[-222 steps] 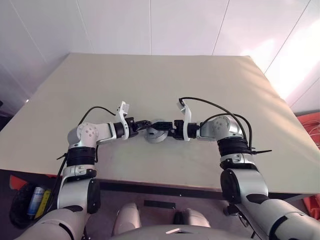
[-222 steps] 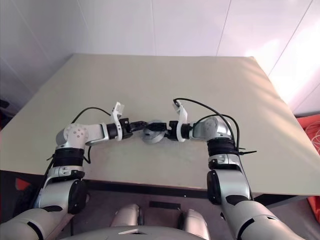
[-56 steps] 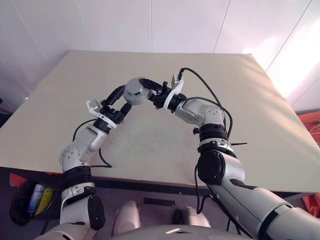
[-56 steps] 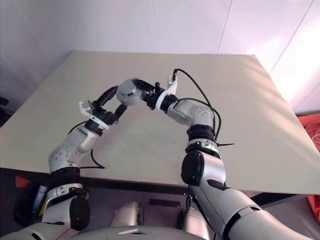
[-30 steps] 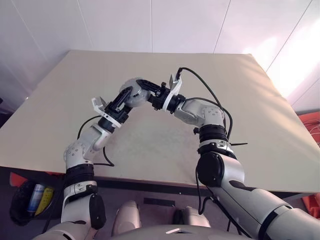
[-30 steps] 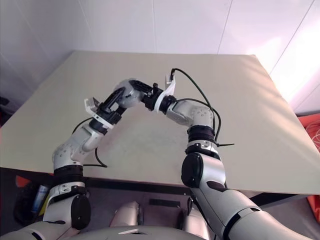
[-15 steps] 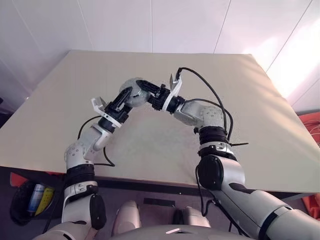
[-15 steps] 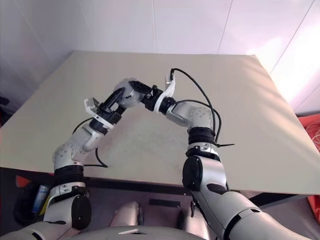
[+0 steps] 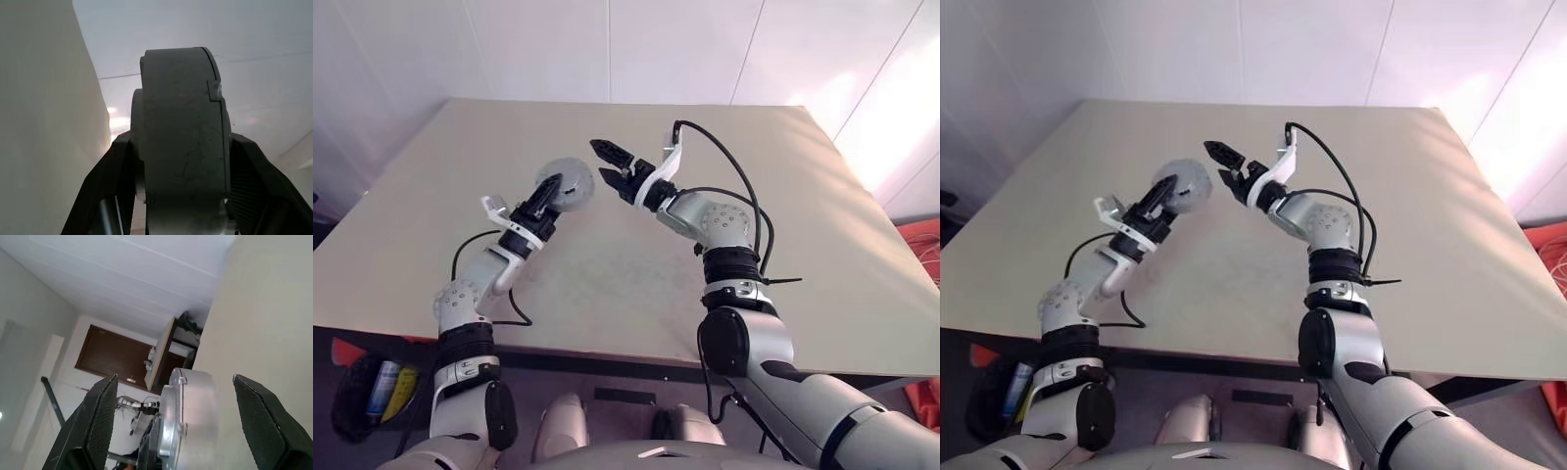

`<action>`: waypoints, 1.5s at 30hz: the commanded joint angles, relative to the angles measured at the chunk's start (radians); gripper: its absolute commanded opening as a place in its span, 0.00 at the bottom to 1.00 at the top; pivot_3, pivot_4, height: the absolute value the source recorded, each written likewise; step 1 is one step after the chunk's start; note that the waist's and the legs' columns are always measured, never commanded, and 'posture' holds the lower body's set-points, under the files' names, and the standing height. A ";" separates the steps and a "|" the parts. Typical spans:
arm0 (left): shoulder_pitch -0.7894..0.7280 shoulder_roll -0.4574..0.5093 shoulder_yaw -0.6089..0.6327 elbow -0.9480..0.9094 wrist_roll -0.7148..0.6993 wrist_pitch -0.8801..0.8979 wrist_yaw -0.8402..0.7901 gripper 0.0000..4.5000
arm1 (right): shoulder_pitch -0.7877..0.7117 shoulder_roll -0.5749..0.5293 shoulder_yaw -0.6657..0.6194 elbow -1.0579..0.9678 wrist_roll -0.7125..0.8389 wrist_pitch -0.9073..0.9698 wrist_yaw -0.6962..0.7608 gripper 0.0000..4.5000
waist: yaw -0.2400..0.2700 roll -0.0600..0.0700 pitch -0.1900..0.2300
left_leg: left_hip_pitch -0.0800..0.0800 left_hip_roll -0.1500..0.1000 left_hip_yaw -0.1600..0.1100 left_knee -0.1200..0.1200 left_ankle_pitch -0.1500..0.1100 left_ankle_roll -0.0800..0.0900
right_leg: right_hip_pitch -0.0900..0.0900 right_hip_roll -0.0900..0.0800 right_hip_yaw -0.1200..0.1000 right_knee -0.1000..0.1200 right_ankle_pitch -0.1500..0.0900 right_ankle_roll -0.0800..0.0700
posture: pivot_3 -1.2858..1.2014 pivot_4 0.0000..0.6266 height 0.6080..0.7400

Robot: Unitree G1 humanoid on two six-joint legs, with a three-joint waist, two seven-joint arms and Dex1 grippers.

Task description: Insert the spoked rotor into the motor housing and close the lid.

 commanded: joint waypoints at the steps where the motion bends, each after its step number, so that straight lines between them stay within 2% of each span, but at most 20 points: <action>1: -0.027 0.040 0.081 -0.019 0.014 -0.087 -0.031 0.48 | -0.017 -0.023 -0.008 0.004 -0.010 -0.037 0.008 0.95 | 0.000 0.000 0.000 | 0.000 0.000 0.000 0.000 0.000 0.000 | 0.000 0.000 0.000 0.000 0.000 0.000 | 0.52 0.00 1.00; 7: -0.019 0.081 0.170 0.002 0.020 -0.143 -0.024 0.48 | -0.017 -0.070 -0.023 0.034 -0.012 -0.033 0.014 0.95 | 0.003 -0.001 0.000 | -0.001 -0.001 -0.001 0.000 0.000 0.000 | 0.000 0.000 0.000 0.000 0.000 0.000 | 0.52 0.00 1.00; 10: -0.013 0.083 0.197 0.030 0.066 -0.199 0.002 0.48 | -0.022 -0.086 -0.052 0.061 0.007 -0.030 0.007 0.95 | 0.005 -0.002 0.000 | -0.001 -0.001 -0.002 0.000 0.000 0.000 | 0.001 0.000 0.000 0.000 0.000 0.000 | 0.52 0.00 1.00; 17: -0.017 0.080 0.207 0.156 0.225 -0.310 0.068 0.48 | -0.030 -0.094 -0.070 0.098 -0.001 -0.017 0.001 0.95 | 0.003 -0.003 0.000 | 0.002 -0.001 -0.002 0.001 0.000 0.000 | 0.004 0.000 0.000 0.000 0.000 0.001 | 0.52 0.00 1.00; 25: -0.040 0.089 0.196 0.203 0.291 -0.278 0.064 0.48 | -0.033 -0.085 -0.066 0.112 -0.012 -0.034 0.003 0.95 | 0.004 -0.008 -0.001 | 0.002 -0.001 -0.003 0.001 0.000 0.000 | 0.004 0.000 -0.001 -0.001 0.001 0.001 | 0.52 0.00 1.00; 30: -0.036 0.095 0.193 0.208 0.366 -0.332 0.038 0.48 | -0.029 -0.083 -0.065 0.114 -0.017 -0.043 0.003 0.95 | 0.003 -0.008 -0.001 | 0.002 -0.001 -0.003 0.001 0.000 0.000 | 0.004 0.000 -0.001 0.000 0.001 0.000 | 0.52 0.00 1.00; 32: -0.030 0.100 0.185 0.207 0.404 -0.343 0.041 0.64 | -0.031 -0.083 -0.065 0.120 -0.020 -0.050 0.002 0.95 | 0.003 -0.008 -0.001 | 0.002 -0.001 -0.003 0.001 0.000 0.000 | 0.004 0.000 -0.001 -0.001 0.001 0.000 | 0.52 0.00 1.00; 36: -0.040 0.097 0.205 0.241 0.436 -0.376 0.077 0.89 | -0.035 -0.083 -0.064 0.139 -0.027 -0.062 0.001 0.95 | 0.003 -0.008 -0.001 | 0.004 -0.001 -0.003 0.001 0.000 0.000 | 0.006 0.000 0.000 0.000 0.001 0.000 | 0.52 0.00 1.00; 41: -0.032 0.117 0.233 0.390 0.541 -0.546 0.129 0.89 | -0.039 -0.090 -0.057 0.199 -0.066 -0.095 0.000 0.95 | -0.009 -0.007 -0.001 | 0.016 -0.001 -0.003 0.000 0.001 -0.001 | 0.016 0.000 0.000 -0.001 -0.004 0.000 | 0.52 0.00 1.00; 45: -0.007 0.166 0.242 0.552 0.644 -0.698 0.234 0.89 | -0.042 -0.096 -0.058 0.223 -0.080 -0.100 0.009 0.95 | -0.042 0.001 -0.006 | 0.035 -0.001 0.000 -0.007 0.002 -0.004 | 0.034 0.000 0.002 -0.002 -0.007 0.002 | 0.52 0.00 1.00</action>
